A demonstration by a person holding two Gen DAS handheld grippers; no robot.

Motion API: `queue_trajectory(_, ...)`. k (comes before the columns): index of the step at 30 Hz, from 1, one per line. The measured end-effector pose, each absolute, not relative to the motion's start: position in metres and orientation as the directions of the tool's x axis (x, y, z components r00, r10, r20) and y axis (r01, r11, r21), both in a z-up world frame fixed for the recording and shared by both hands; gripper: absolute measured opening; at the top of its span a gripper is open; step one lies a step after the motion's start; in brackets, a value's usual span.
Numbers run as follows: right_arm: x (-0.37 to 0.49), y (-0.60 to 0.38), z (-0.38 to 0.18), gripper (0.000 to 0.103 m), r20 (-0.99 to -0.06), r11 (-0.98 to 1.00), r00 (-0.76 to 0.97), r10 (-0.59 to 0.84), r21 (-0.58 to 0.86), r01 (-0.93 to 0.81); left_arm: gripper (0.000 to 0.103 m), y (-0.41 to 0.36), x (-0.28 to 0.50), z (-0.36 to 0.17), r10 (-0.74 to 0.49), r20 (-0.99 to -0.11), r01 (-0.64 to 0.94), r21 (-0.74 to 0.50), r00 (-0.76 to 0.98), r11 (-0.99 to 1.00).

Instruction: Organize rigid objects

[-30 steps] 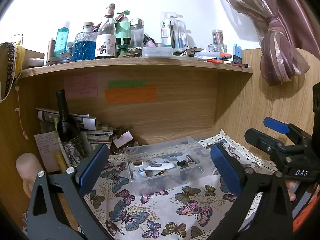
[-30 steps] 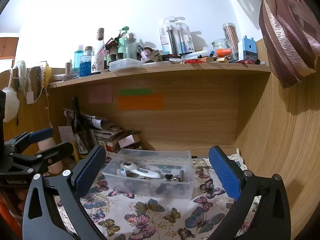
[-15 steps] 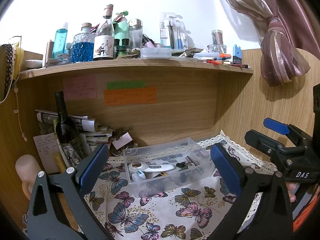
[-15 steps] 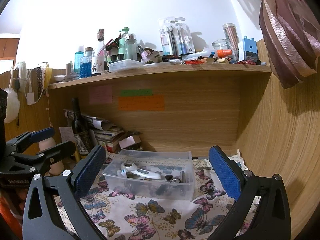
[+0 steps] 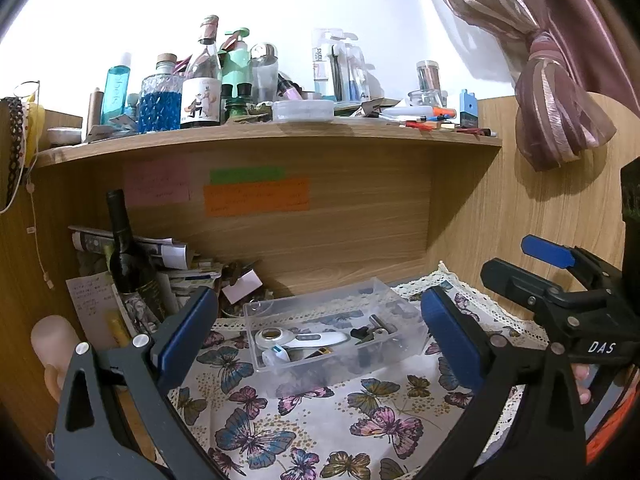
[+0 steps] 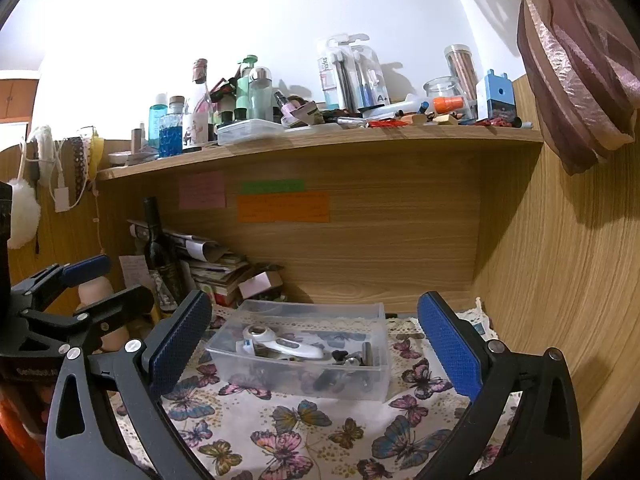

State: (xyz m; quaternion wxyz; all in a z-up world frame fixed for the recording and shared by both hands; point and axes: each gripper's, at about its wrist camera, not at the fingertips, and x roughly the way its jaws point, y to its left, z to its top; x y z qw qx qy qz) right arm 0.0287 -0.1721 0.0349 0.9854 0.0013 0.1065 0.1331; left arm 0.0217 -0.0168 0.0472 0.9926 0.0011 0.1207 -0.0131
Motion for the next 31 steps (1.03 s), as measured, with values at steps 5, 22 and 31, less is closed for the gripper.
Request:
queue_trajectory(5, 0.029, -0.172, 0.035, 0.103, -0.211, 0.965, 0.942, 0.262, 0.031, -0.262, 0.103, -0.015, 0.023, 0.047, -0.030, -0.241, 0.029, -0.006, 0.970, 1.000)
queue_trajectory(22, 0.034, -0.169, 0.031, 0.103, -0.226, 0.964, 0.938, 0.262, 0.029, -0.263, 0.103, -0.007, 0.029, 0.044, -0.070, -0.263, 0.057, -0.053, 0.962, 0.997)
queue_trajectory(31, 0.038, -0.169, 0.028, 0.103, -0.241, 0.963, 0.933, 0.267, 0.029, -0.268, 0.103, -0.006, 0.030, 0.042, -0.073, -0.266, 0.059, -0.062, 0.961, 0.996)
